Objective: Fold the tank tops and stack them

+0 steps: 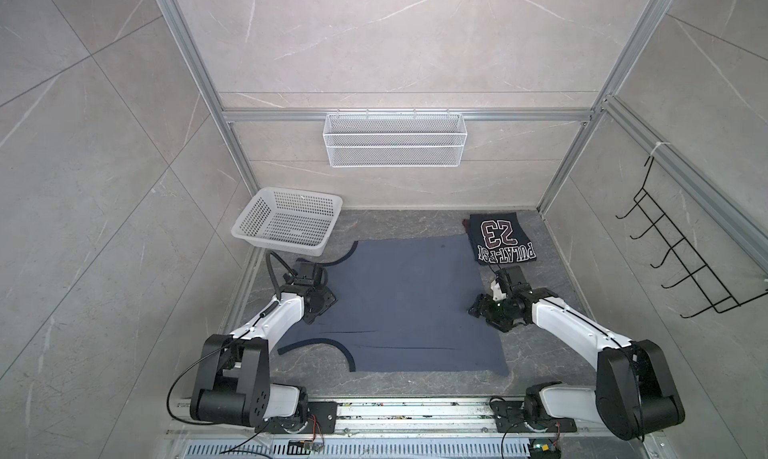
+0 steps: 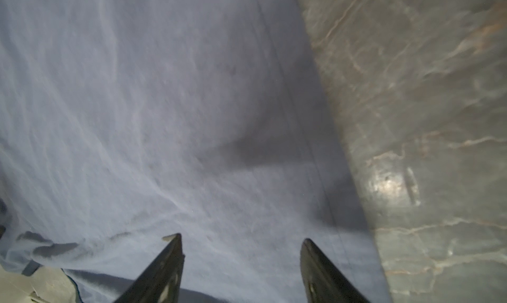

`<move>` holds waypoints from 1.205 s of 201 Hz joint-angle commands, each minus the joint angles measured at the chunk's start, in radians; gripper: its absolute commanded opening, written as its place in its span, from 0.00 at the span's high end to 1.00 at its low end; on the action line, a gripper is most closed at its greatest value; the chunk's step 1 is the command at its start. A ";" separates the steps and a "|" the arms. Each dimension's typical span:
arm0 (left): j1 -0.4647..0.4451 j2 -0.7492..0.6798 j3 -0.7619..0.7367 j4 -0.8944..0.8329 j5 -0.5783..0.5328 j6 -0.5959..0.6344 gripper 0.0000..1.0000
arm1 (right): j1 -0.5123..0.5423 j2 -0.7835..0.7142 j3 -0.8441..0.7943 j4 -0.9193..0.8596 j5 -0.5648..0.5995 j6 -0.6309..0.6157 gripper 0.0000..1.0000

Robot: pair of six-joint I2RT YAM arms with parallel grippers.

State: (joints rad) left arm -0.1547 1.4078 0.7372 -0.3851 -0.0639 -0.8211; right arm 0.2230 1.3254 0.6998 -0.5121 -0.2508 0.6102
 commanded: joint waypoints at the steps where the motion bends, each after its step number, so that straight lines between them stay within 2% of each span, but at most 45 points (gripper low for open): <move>1: 0.001 0.054 -0.008 0.086 0.041 0.011 0.32 | 0.035 -0.008 -0.027 -0.043 0.003 0.026 0.31; 31: 0.026 0.106 -0.026 0.117 0.040 0.019 0.31 | 0.066 0.021 -0.063 -0.040 0.010 0.072 0.31; 76: 0.161 0.075 -0.123 0.172 0.066 0.009 0.29 | 0.028 0.098 -0.089 -0.056 0.052 0.118 0.31; 91: 0.196 0.056 -0.151 0.203 0.094 0.020 0.19 | -0.014 0.079 -0.102 -0.065 0.062 0.124 0.31; 123: 0.194 0.005 -0.120 0.198 0.106 0.098 0.16 | -0.029 0.016 -0.077 -0.108 0.105 0.099 0.31; 136: 0.144 -0.035 -0.073 0.163 0.076 0.131 0.14 | -0.027 -0.017 -0.039 -0.148 0.138 0.075 0.31; 155: -0.005 -0.077 0.022 0.070 -0.041 0.149 0.11 | -0.011 -0.077 0.019 -0.188 0.169 0.042 0.31; 166: -0.076 -0.078 0.062 0.049 -0.069 0.146 0.10 | 0.018 -0.099 0.053 -0.207 0.196 0.035 0.31; 180: -0.148 -0.041 0.120 0.037 -0.071 0.139 0.10 | 0.058 -0.102 0.093 -0.234 0.232 0.038 0.31; 202: -0.245 0.037 0.204 0.025 -0.058 0.116 0.10 | 0.106 -0.087 0.104 -0.245 0.208 0.063 0.31; 242: -0.422 0.129 0.232 0.035 -0.007 0.059 0.11 | 0.202 -0.094 0.026 -0.229 0.193 0.126 0.31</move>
State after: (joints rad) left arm -0.4904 1.4879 0.9611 -0.3077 -0.0849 -0.7254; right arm 0.3836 1.2350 0.7784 -0.7040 -0.0639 0.6910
